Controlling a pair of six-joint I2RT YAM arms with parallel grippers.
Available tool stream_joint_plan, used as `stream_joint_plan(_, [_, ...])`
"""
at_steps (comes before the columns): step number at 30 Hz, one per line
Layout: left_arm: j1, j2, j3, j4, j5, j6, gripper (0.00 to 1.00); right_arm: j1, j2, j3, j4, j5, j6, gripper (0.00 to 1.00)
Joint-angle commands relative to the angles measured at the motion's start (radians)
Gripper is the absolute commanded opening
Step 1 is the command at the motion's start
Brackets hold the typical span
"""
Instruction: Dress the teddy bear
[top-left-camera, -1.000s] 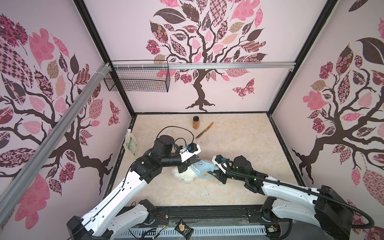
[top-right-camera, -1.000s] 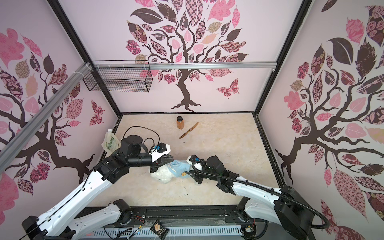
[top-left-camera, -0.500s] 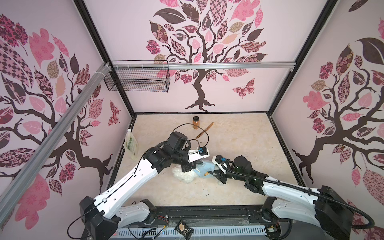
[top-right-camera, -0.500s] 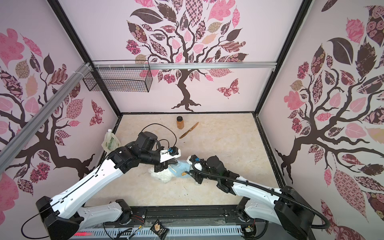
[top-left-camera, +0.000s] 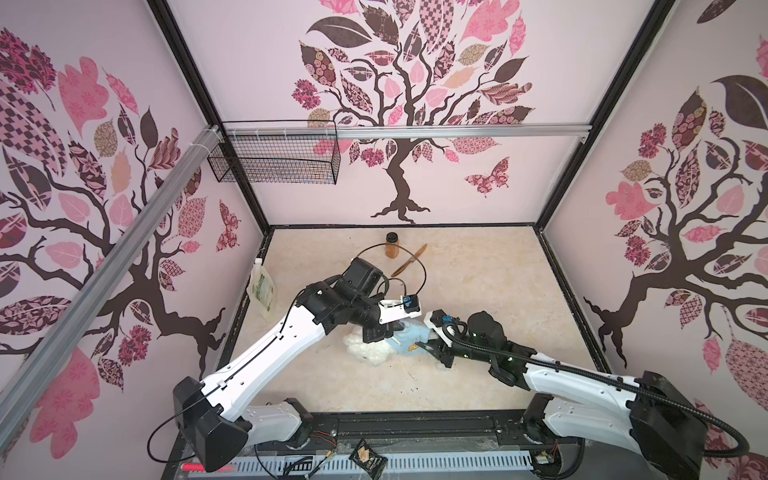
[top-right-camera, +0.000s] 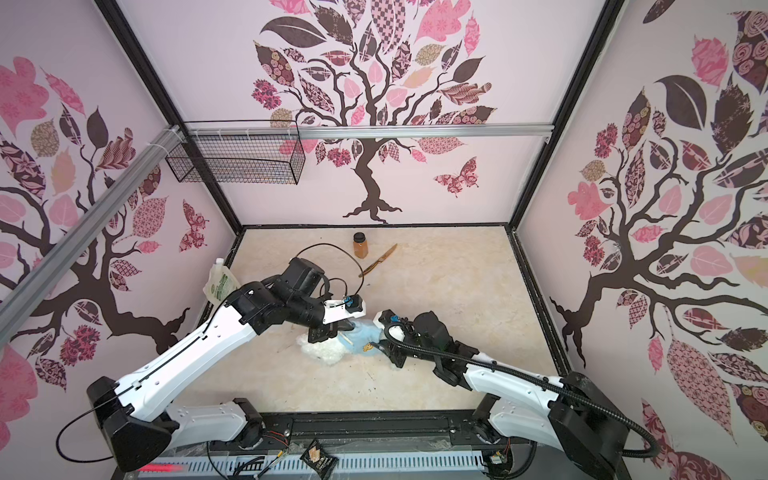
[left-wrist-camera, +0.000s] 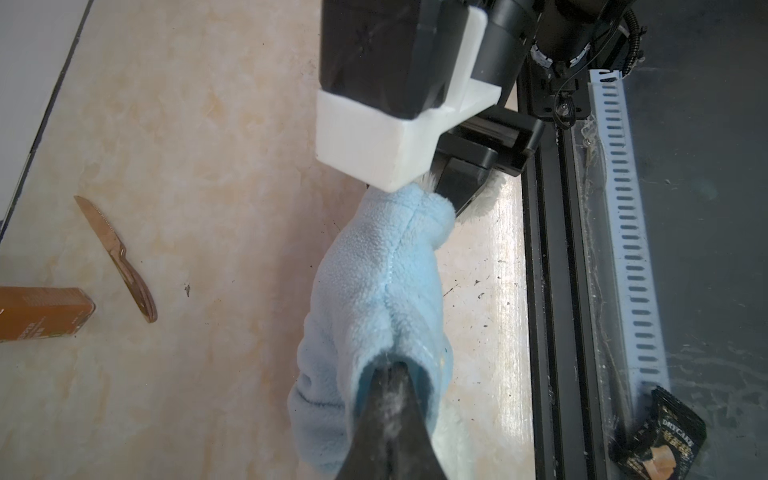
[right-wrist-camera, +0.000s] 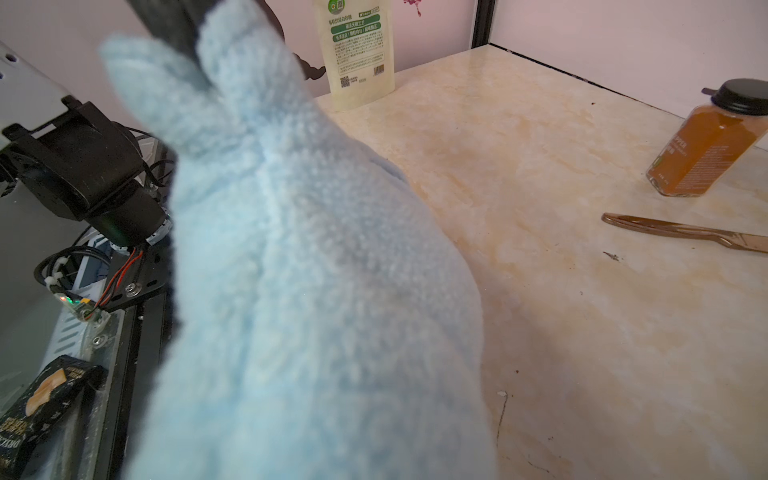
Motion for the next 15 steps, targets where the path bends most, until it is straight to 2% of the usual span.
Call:
stream_joint_plan(1, [-0.006, 0.024, 0.044, -0.036, 0.008, 0.025, 0.06, -0.001, -0.038, -0.002, 0.057, -0.013, -0.005, 0.24])
stream_joint_plan(7, [-0.009, 0.038, 0.023, 0.003, 0.064, 0.016, 0.13, 0.000, -0.050, -0.003, 0.065, -0.024, 0.002, 0.24])
stream_joint_plan(15, [-0.005, 0.045, -0.013, 0.081, 0.119, -0.021, 0.28, 0.000, -0.055, -0.005, 0.097, -0.050, 0.026, 0.24])
